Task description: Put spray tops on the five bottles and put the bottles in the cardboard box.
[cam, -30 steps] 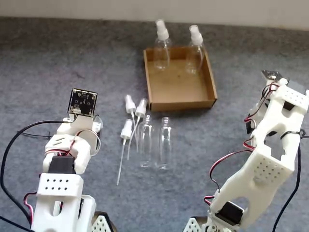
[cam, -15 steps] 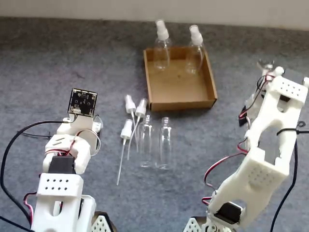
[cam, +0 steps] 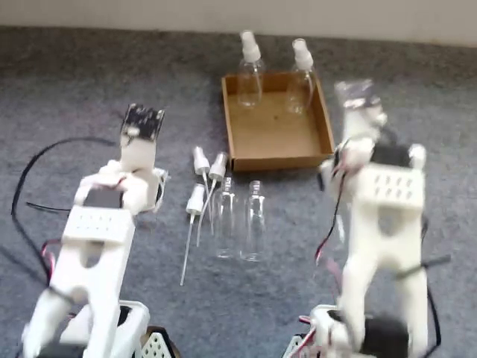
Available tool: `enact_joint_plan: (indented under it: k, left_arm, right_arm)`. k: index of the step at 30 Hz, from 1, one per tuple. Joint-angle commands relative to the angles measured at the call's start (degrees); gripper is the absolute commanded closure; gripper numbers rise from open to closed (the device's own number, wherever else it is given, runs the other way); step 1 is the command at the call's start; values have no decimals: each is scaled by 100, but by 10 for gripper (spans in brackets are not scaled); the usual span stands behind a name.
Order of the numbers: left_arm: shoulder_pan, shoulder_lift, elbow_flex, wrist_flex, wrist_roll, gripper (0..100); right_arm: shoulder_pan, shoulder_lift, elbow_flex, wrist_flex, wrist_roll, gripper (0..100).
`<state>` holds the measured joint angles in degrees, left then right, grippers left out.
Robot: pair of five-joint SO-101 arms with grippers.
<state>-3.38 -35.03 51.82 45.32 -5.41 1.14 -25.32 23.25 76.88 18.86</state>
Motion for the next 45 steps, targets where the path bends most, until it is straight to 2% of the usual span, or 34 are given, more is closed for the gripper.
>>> enact_joint_plan:
  k: [1,5,12,18,30,34,41,45]
  left_arm:
    - [242,1270,-1393,378,70,829]
    - [321,2343,-2422,369,756,825]
    - [743,4066,-4136,396,2031,825]
    - [936,5226,-4963,404,2884,825]
    - [1314,6316,-5578,369,3314,832]
    - [1279,6536,-5684,369,3305,906]
    - [1253,6510,-5851,404,3270,930]
    - [980,6202,-6105,501,3147,930]
  right_arm:
    - [-391,-1429,1262,-242,-105,995]
    - [-585,-2308,1982,-251,-492,995]
    - [-945,-3187,2352,-259,-624,995]
    - [-971,-3512,2651,-259,-677,995]
    - [-971,-3547,3222,-629,-668,995]
    - [-971,-3556,3292,-637,-668,995]
    - [-971,-3556,3310,-620,-668,995]
    - [-971,-3556,3310,-629,-668,995]
